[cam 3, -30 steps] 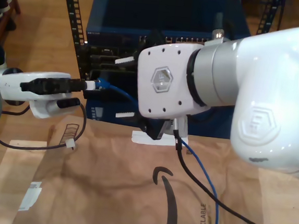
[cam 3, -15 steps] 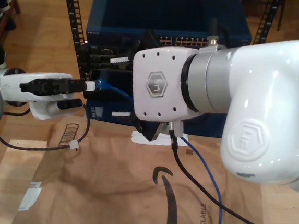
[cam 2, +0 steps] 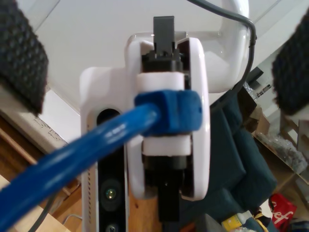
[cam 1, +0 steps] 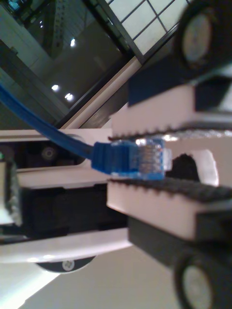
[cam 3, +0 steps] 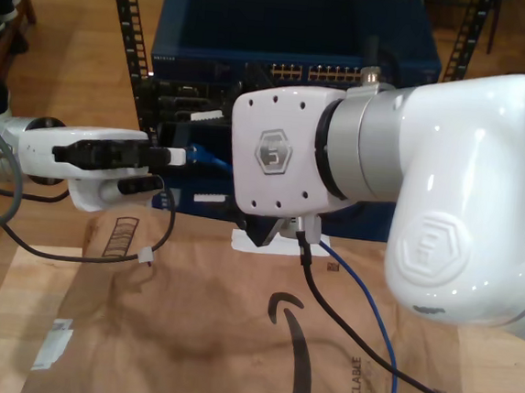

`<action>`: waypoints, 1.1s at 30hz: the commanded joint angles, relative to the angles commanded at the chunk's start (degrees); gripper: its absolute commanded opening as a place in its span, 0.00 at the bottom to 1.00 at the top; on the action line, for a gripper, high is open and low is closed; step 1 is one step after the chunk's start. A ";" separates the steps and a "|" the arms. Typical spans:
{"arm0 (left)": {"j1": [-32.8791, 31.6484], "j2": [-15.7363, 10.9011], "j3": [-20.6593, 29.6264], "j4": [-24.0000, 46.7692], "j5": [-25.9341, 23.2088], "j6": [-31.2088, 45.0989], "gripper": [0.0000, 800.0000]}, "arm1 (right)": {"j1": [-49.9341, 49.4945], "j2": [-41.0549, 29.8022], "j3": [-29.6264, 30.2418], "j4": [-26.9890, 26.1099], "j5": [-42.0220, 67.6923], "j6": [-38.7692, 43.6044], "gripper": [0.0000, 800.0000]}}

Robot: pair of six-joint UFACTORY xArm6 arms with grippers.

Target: Grab the cable and plug it in

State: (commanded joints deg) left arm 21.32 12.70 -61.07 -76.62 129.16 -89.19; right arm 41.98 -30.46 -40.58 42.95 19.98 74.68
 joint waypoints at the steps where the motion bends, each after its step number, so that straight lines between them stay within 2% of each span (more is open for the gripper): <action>1: 0.00 0.00 0.00 0.00 0.26 0.00 0.01 | 0.00 0.00 0.00 0.00 0.00 0.09 0.77; 7: 0.00 0.00 -0.09 0.00 0.53 0.00 0.01 | 0.00 -0.09 0.00 0.09 -0.09 0.26 0.60; 19: 0.00 0.09 -0.18 0.00 0.53 0.00 0.01 | 0.00 -0.26 0.00 0.18 -0.09 0.26 0.47; 29: 0.00 0.09 -0.26 0.00 0.53 -0.09 0.01 | -0.09 -0.26 0.00 0.35 -0.18 0.35 0.26; 31: 0.00 0.18 -0.26 0.00 0.53 -0.09 0.01 | -0.09 -0.35 0.09 0.53 -0.26 0.35 0.22; 33: 0.00 0.18 -0.26 0.09 0.53 -0.09 0.04 | -0.09 -0.44 0.18 0.53 -1.58 0.35 0.11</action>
State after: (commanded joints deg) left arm 21.32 12.88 -61.33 -76.53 129.69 -89.27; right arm 41.89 -30.90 -40.41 43.47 18.40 75.03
